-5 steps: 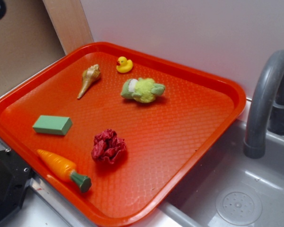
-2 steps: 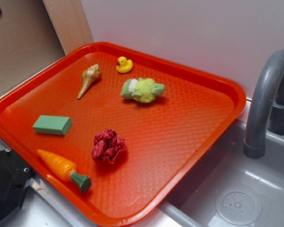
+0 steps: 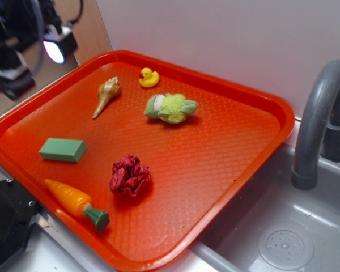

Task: Grab the green block.

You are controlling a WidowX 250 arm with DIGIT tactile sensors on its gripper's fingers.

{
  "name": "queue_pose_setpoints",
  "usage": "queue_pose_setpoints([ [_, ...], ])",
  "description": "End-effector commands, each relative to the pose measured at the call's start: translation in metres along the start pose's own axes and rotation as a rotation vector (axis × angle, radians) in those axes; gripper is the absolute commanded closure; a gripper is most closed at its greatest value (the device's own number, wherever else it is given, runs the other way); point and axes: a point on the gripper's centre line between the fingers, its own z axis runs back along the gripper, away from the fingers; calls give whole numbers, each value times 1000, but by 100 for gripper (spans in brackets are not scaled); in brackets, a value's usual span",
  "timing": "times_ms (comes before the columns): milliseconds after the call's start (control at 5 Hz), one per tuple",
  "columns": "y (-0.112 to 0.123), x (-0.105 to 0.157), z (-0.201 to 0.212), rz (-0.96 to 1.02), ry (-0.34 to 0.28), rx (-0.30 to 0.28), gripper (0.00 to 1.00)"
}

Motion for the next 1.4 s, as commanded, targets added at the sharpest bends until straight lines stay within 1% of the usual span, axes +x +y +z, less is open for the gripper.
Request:
queue_pose_setpoints([
  [0,-18,1,-36,238,123,63,0],
  [200,-27,-16,-42,243,135,62,0],
  [400,-27,-19,-63,257,111,102,0],
  [600,-12,-8,-83,230,88,155,0],
  [800,-8,-5,-98,225,115,126,0],
  [1000,-9,-5,-103,216,130,85,0],
  [1200,-18,-16,-103,178,178,-23,41],
])
